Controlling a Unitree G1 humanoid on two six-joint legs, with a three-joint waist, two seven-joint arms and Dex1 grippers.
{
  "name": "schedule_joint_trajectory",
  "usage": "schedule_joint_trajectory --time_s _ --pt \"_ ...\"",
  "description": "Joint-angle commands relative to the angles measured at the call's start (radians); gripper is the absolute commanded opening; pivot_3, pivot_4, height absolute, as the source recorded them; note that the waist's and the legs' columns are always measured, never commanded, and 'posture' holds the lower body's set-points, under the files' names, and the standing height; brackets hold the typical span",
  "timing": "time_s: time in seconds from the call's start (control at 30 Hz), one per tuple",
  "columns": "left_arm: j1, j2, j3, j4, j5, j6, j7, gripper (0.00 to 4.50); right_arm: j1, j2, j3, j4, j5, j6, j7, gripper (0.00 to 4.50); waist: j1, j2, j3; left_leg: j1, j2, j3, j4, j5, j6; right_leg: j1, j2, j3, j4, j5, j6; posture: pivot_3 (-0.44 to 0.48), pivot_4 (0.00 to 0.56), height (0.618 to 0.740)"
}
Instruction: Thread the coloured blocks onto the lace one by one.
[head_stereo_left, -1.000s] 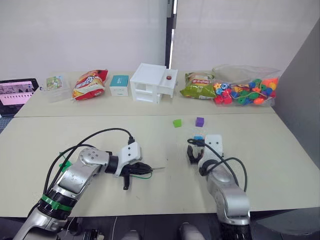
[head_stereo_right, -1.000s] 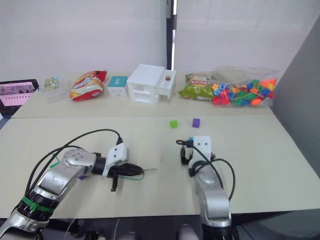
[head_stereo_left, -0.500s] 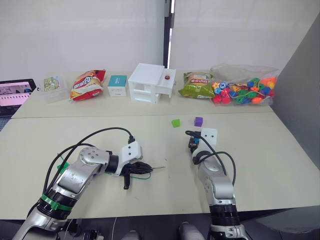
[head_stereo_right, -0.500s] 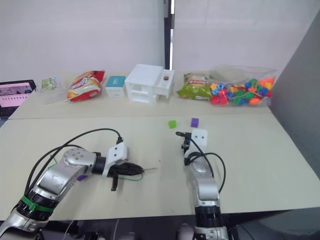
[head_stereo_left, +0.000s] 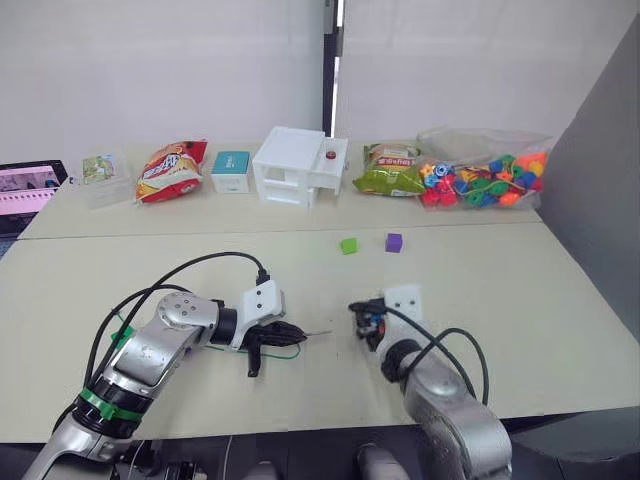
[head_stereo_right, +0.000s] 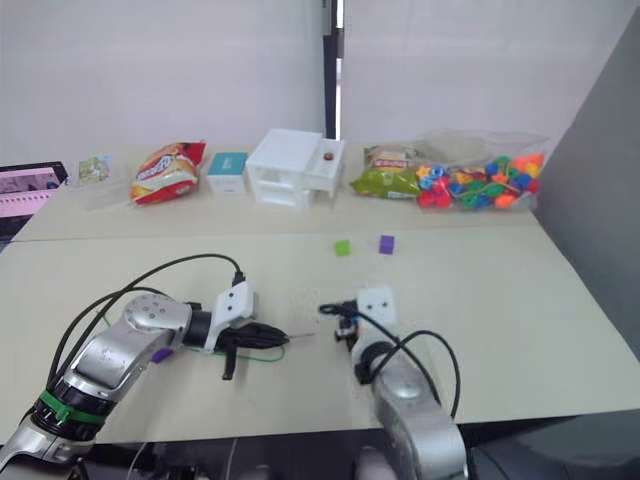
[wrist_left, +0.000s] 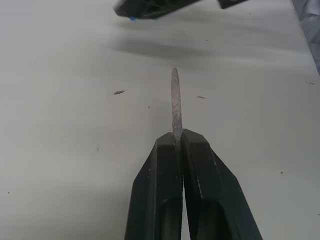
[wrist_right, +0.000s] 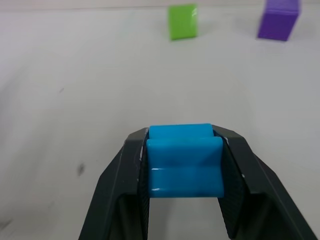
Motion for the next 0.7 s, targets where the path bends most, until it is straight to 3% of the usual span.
schedule_joint_trajectory --time_s 0.03,0.3,0.37,0.57,0.6,0.7 --pt "-0.011 0.004 0.010 -0.002 -0.007 -0.019 -0.017 0.00 0.007 -0.003 0.033 -0.074 0.040 0.115 0.017 1.20 0.000 0.000 0.000 0.000 0.000 0.000 0.000 0.000 0.000 0.000 0.000 0.000 0.000 0.000 0.000 0.000 0.150 0.740" --pt "-0.014 0.002 0.001 0.012 0.001 -0.029 -0.031 0.00 0.008 0.002 0.032 0.061 0.028 0.140 -0.009 1.20 0.000 0.000 0.000 0.001 0.000 0.000 0.000 0.000 0.000 0.000 0.000 0.000 0.000 0.000 0.000 0.000 0.150 0.740" --pt "-0.014 0.003 0.000 0.013 0.003 -0.030 -0.033 0.00 0.004 0.001 0.025 0.055 0.030 0.127 -0.006 2.21 0.000 -0.001 0.000 0.001 0.000 0.000 0.000 0.000 0.000 0.001 0.000 0.000 0.000 0.000 0.000 0.000 0.150 0.740" --pt "-0.009 0.004 0.005 0.014 0.004 -0.031 -0.027 0.00 -0.062 -0.054 -0.050 -0.066 0.064 0.143 0.050 4.22 0.003 0.000 0.000 0.000 0.000 0.000 0.000 0.000 0.000 0.001 0.000 0.000 0.000 0.000 0.000 0.000 0.150 0.740" --pt "-0.008 0.005 0.006 0.013 0.004 -0.030 -0.025 0.00 -0.080 -0.077 -0.065 -0.094 0.078 0.165 0.074 4.49 0.003 0.000 0.000 0.000 0.000 0.000 0.000 0.000 0.000 0.000 0.000 0.000 0.000 0.000 0.000 0.000 0.150 0.740" --pt "-0.004 0.005 0.011 0.010 0.004 -0.029 -0.018 0.00 -0.125 -0.188 -0.107 -0.152 0.151 0.224 0.191 4.49 0.002 0.000 0.000 0.000 0.000 0.000 0.000 0.000 0.000 0.000 0.000 0.000 0.000 0.000 0.000 0.000 0.150 0.740"
